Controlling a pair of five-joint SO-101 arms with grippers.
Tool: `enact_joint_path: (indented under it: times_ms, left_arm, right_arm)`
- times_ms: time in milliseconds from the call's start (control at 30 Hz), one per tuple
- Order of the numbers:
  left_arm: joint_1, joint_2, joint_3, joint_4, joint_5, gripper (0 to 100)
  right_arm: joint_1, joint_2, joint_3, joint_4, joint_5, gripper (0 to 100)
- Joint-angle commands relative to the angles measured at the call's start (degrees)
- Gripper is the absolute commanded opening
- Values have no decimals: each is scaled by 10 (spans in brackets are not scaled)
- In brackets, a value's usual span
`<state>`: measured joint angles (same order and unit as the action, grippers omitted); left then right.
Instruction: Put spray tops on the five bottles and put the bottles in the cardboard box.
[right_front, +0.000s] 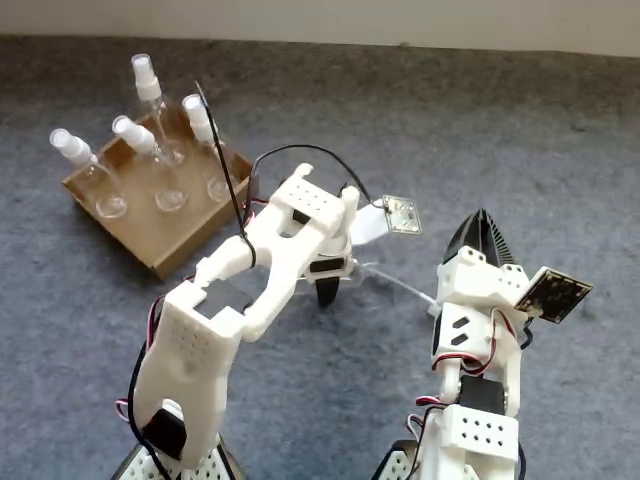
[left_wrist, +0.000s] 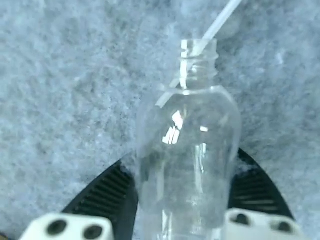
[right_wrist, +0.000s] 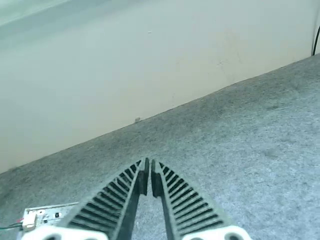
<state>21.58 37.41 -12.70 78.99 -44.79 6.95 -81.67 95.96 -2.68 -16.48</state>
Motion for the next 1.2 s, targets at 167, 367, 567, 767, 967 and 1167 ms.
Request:
enact_joint_path:
  times_ms: [167,367,567,767,967,1167]
  left_arm:
    - [-2,-2,15,15,-120,123]
    - [4,-5,14,15,-89,123]
    - [3,0,13,14,-39,120]
    - [2,-4,13,11,-17,119]
    - [1,-4,14,29,-16,120]
    - [2,-5,-4,46,-17,131]
  right_arm:
    - [-4,-9,81,-3,8,12]
    - [-4,-9,81,-3,8,12]
    - [-4,-9,81,-3,8,12]
    - [-4,-9,81,-3,8,12]
    - [-4,-9,81,-3,8,12]
    - [-4,-9,81,-3,8,12]
